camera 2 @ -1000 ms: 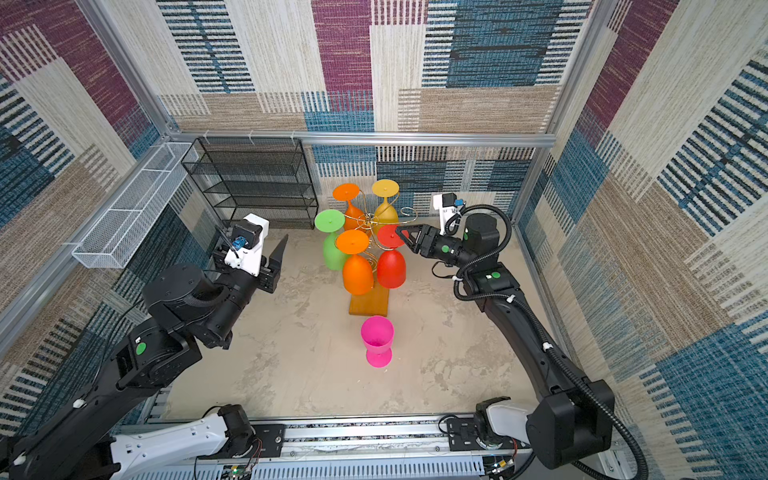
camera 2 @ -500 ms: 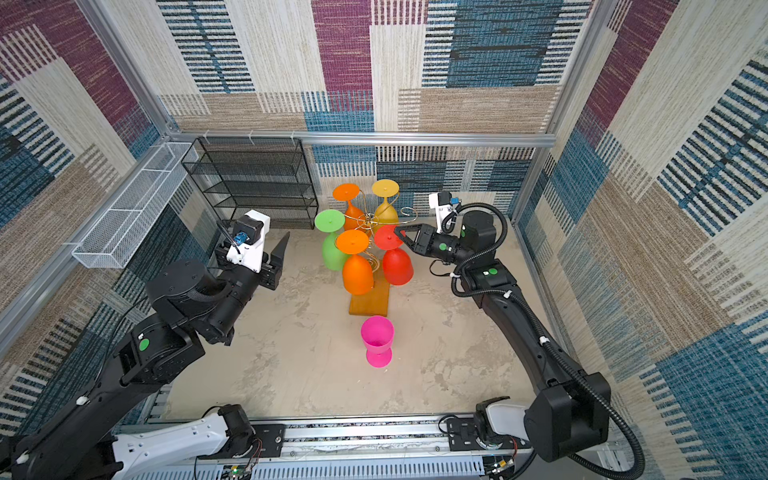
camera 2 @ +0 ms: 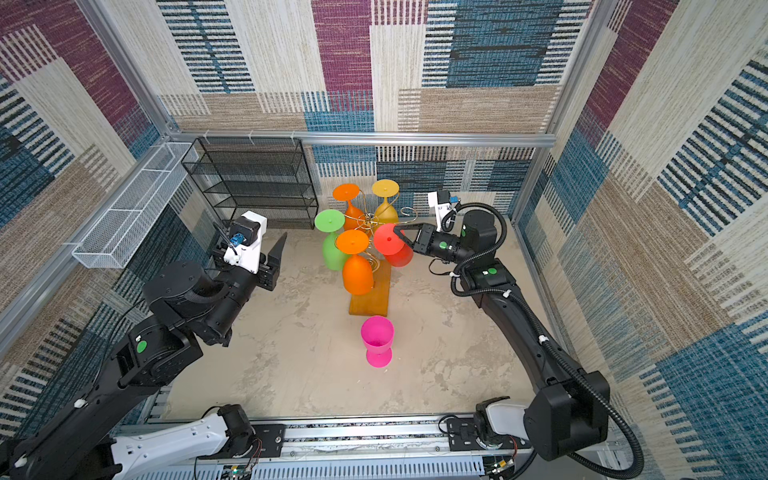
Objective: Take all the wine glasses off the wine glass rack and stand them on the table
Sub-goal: 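Release and lift the left gripper while the right gripper reaches toward the red glass, then close the right gripper on the red glass rim on the rack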
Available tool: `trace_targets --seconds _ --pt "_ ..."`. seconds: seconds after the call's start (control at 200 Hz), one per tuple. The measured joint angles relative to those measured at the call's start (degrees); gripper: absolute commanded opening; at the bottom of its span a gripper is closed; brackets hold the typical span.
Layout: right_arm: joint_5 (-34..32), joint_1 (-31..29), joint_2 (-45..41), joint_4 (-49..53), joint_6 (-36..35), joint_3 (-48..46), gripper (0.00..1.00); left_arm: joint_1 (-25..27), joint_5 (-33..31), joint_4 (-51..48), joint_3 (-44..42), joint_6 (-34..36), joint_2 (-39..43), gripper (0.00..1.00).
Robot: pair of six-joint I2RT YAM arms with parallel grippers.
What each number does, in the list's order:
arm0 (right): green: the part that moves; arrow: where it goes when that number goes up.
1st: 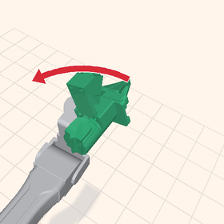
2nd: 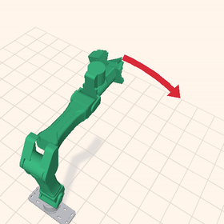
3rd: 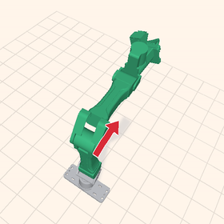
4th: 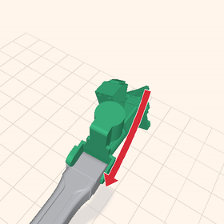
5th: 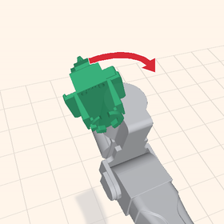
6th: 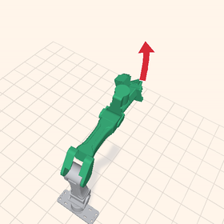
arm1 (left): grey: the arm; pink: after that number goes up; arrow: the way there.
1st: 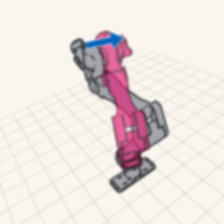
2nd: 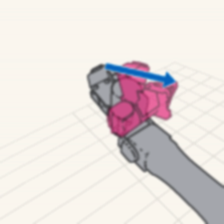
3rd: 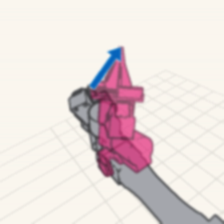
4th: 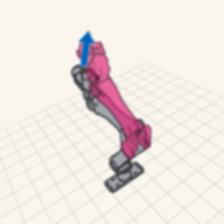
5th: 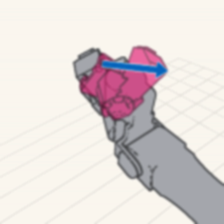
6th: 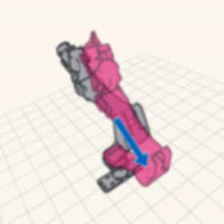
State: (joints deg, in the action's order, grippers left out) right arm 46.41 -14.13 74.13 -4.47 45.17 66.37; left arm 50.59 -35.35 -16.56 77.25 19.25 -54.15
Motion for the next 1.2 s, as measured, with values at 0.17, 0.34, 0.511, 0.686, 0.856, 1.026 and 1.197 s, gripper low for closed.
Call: trace_targets --seconds 0.17,0.34,0.511,0.686,0.856,1.026,1.197 --pt "1.9 0.1 0.0 -3.4 3.1 -0.3 0.00 -0.3 0.2 0.0 -0.2 0.0 0.1 0.52" --pt "3.7 0.2 0.1 -7.6 7.0 -1.3 0.00 -0.5 1.0 0.0 -0.3 -0.2 0.2 0.52" --pt "4.6 0.5 -0.2 -9.1 8.7 -1.4 0.00 -0.7 1.0 0.0 -0.4 -0.2 0.5 0.52" --pt "4.6 0.7 -1.2 -8.4 8.5 -1.6 0.00 -1.0 1.2 0.0 -0.5 -0.2 0.6 0.51" --pt "4.6 0.7 -2.2 -7.1 8.1 -2.5 0.00 -1.1 1.2 0.0 -0.5 -0.2 0.6 0.51" --pt "4.6 0.7 -2.3 -6.4 7.9 -3.0 0.00 -1.3 1.3 0.0 -0.6 -0.3 0.6 0.51" --pt "5.0 0.6 -2.1 -6.3 7.9 -3.2 0.00 -1.4 1.4 0.0 -0.7 -0.7 0.6 0.51"
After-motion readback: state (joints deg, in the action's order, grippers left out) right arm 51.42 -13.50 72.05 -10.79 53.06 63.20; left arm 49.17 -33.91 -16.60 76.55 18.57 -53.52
